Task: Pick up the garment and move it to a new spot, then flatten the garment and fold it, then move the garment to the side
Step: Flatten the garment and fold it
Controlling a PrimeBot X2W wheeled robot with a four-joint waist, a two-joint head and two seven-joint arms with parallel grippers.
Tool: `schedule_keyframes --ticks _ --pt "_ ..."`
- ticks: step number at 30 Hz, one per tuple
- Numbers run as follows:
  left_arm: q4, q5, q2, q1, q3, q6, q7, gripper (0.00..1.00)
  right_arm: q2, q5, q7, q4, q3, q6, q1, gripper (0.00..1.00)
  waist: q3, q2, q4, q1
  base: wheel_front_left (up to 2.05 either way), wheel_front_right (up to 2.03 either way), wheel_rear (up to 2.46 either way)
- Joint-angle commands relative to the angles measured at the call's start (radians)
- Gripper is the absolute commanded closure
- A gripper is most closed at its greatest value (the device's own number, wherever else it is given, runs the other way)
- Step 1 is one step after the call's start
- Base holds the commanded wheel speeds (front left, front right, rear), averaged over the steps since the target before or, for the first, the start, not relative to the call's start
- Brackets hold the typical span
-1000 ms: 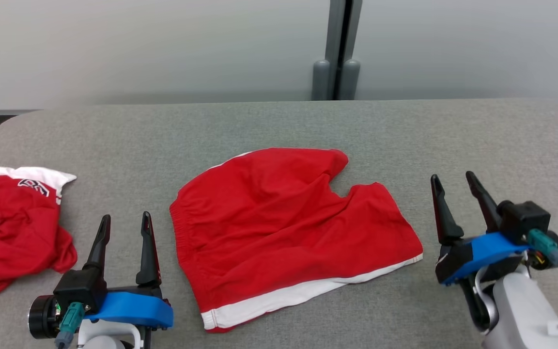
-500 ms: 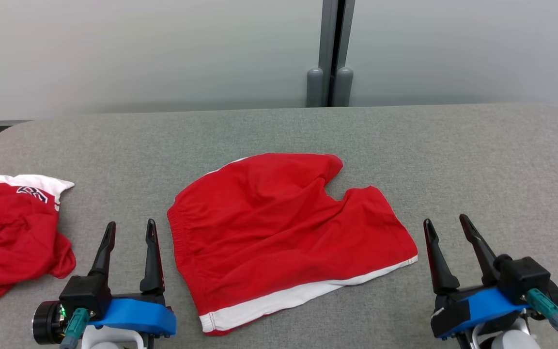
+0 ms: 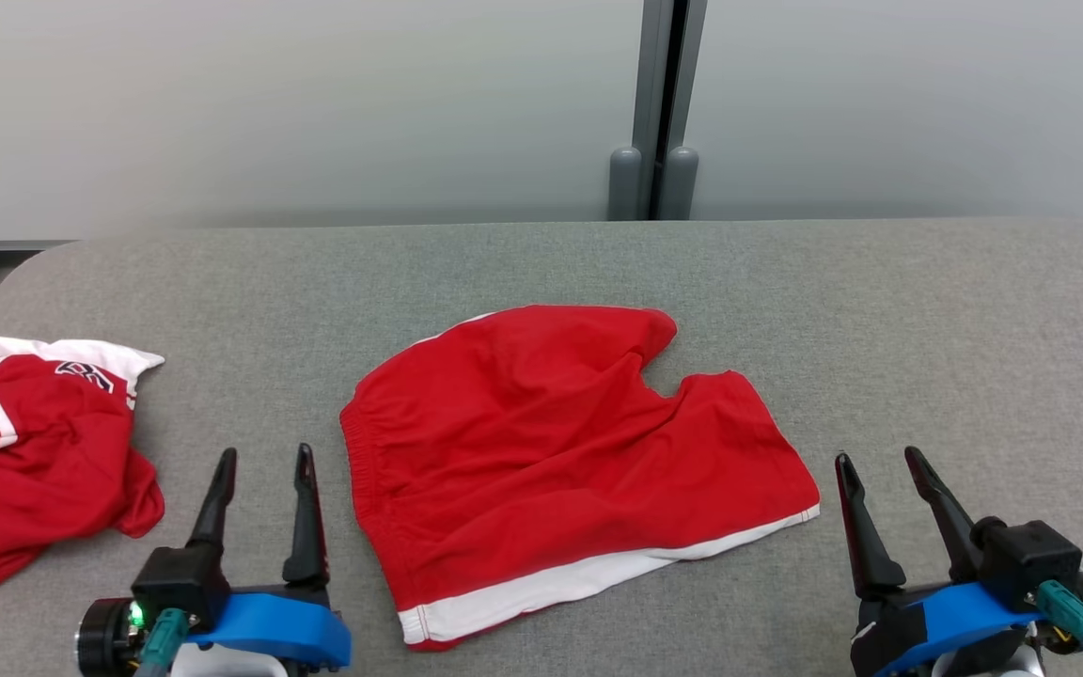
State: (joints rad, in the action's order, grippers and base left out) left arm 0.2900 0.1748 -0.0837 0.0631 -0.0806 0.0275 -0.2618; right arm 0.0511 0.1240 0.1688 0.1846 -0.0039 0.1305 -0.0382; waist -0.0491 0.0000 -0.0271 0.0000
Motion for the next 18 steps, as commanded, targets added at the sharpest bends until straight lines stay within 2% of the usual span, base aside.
schedule_keyframes --ticks 1,10,18 --pt "0.006 -0.001 0.002 -0.007 -0.014 0.008 -0.003 0.0 -0.001 0.005 -0.004 0.014 -0.005 0.001 0.008 0.0 0.0 0.0 -0.003 0.0 0.0 0.0 0.0" --pt "0.087 -0.006 0.02 -0.037 -0.145 0.05 0.019 0.0 0.0 -0.021 0.015 0.16 -0.048 0.001 -0.051 0.0 -0.017 0.0 -0.024 0.0 0.0 0.0 0.0" --pt "0.15 0.009 0.027 -0.06 -0.206 0.057 0.026 0.0 0.0 -0.024 0.041 0.293 -0.047 0.001 -0.11 0.0 -0.042 0.0 -0.039 0.0 0.0 0.0 0.0"
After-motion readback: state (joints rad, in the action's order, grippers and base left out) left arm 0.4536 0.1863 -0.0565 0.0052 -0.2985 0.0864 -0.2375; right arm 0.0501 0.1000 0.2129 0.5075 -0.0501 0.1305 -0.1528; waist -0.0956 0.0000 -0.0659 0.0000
